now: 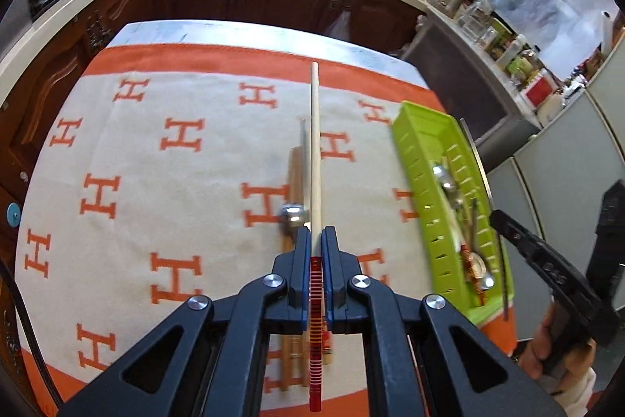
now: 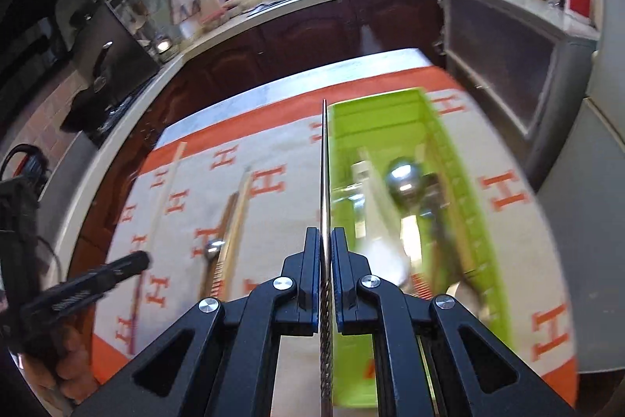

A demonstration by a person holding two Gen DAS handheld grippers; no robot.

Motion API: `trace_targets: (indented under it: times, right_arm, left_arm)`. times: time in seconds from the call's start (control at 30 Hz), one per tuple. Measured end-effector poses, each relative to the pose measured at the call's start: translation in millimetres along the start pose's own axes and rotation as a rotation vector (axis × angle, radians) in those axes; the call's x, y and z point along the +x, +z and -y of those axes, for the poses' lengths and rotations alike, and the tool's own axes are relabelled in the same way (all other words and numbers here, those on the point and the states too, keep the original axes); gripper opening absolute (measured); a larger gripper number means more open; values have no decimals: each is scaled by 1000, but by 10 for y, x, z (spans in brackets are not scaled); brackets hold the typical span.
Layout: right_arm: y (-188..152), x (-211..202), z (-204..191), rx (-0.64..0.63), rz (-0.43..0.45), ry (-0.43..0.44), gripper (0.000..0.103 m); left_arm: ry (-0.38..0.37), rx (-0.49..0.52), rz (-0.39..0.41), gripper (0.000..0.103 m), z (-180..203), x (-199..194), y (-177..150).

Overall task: Organize utensils
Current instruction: 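Carry both chopsticks into the green tray and open both grippers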

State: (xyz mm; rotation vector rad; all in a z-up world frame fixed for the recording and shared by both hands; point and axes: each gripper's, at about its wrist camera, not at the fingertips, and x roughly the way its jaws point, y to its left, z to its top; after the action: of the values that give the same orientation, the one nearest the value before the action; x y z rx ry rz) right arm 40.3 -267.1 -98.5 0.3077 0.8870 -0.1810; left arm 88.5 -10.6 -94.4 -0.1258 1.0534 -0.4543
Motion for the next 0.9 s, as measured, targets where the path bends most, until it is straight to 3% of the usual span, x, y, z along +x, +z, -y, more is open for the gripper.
trace_targets:
  times: [0.23,0.37,0.47,0.77,0.9]
  right_arm:
    - [123,355,455,-28,-70,-84,6]
    - [123,498,660,37,-96,-68,11]
    - [132,396,764,113,-61,-21,18]
    - [102,-36,947,203,51,-24,18]
    - [21,-255,1053,248,86,-35,18]
  left_arm:
    - [-72,78,-48,3,672,170,168]
    - [-84,107,-84,3,1009,353,243]
    - [-98,116,-129,3,1203,533,271]
    - [-107,117,-250,3,1615,1063,156]
    - [-103,113,-256,4,1680,1155,97]
